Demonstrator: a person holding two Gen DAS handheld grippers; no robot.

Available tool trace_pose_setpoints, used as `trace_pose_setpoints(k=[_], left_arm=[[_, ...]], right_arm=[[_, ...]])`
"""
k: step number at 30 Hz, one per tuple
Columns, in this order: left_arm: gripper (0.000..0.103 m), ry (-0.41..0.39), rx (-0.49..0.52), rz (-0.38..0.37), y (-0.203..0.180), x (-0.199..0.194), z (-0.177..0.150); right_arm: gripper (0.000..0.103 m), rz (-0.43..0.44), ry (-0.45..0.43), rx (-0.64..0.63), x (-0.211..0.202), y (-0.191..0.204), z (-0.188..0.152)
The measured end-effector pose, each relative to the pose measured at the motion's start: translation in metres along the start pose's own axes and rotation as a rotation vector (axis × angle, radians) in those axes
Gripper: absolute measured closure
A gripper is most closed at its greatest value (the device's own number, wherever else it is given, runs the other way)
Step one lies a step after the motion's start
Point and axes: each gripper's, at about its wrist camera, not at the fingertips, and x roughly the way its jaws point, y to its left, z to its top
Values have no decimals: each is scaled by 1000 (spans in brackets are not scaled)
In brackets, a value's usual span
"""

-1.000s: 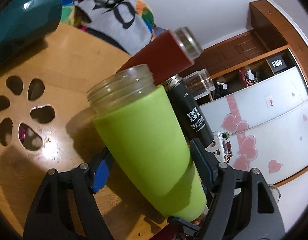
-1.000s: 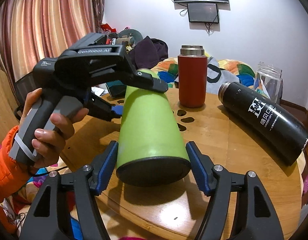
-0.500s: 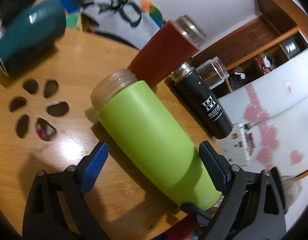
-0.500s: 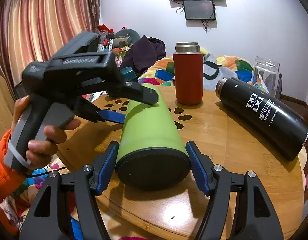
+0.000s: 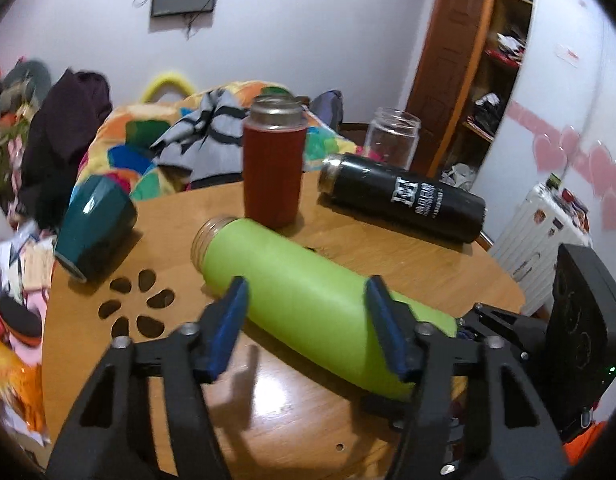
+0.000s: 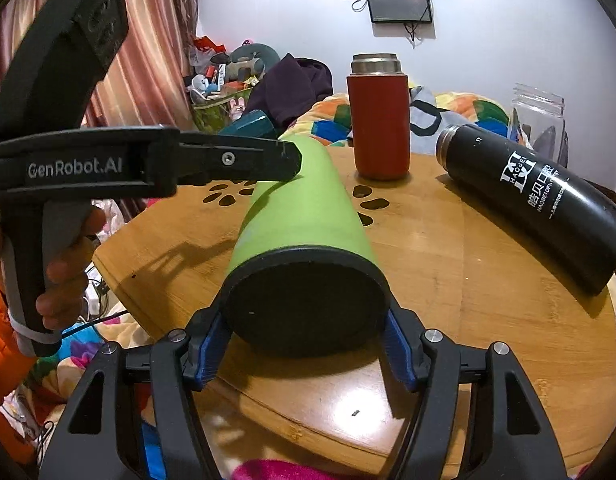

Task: Flip cup upside down
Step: 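Finish inverting the green bottle with the left tool, base up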

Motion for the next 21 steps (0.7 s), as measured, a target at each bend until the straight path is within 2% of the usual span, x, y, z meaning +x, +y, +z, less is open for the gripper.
trace_pose_setpoints(k=[4, 8, 14, 21], left_arm=[[64, -22, 17, -24, -6, -3, 4], [70, -52, 24, -37, -8, -16, 8], [76, -103, 44, -64, -12, -37, 12], [77, -163, 52, -99, -15, -56, 26]], right_arm=[[40, -36, -38, -19, -12, 5, 0], [40, -37, -95, -22, -30, 6, 4], [41, -50, -192, -38, -61, 14, 18], [41, -72, -265, -72, -79, 17, 42]])
